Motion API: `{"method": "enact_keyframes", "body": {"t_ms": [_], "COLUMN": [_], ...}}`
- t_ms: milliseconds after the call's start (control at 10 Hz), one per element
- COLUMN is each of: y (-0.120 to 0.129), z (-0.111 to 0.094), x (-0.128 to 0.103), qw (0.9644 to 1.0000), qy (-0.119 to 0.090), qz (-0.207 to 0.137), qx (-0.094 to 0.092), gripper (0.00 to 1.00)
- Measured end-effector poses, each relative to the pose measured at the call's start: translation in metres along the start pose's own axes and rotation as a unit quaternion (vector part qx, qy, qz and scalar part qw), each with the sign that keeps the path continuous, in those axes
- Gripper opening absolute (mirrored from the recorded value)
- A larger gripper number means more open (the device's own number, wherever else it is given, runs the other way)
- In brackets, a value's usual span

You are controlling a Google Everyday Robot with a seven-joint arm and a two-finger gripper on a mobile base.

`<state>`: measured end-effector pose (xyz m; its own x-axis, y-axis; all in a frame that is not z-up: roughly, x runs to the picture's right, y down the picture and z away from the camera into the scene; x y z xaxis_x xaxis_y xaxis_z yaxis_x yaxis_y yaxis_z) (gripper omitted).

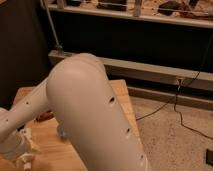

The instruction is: Stand the bottle upright

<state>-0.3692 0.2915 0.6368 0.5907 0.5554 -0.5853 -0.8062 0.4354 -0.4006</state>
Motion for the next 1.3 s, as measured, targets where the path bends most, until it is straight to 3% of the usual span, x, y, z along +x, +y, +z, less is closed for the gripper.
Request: {"method": "enact_keyframes", "body": {"t_ms": [200, 600, 1100, 1300], "y": [0.007, 0.027, 0.018, 0.019], "z": [-0.003, 0.018, 0.049, 0.055], "x": [-0.009, -0.012, -0.011, -0.011], "qw": [0.9999, 0.9998, 0.9987, 0.9984], "qy": [0.008, 0.011, 0.001, -0.003], "qz": [-0.002, 0.01, 0.044, 0.051], "qx": [0.008, 0.009, 0.025, 0.023], "gripper": [0.65, 0.65, 0.65, 0.65]}}
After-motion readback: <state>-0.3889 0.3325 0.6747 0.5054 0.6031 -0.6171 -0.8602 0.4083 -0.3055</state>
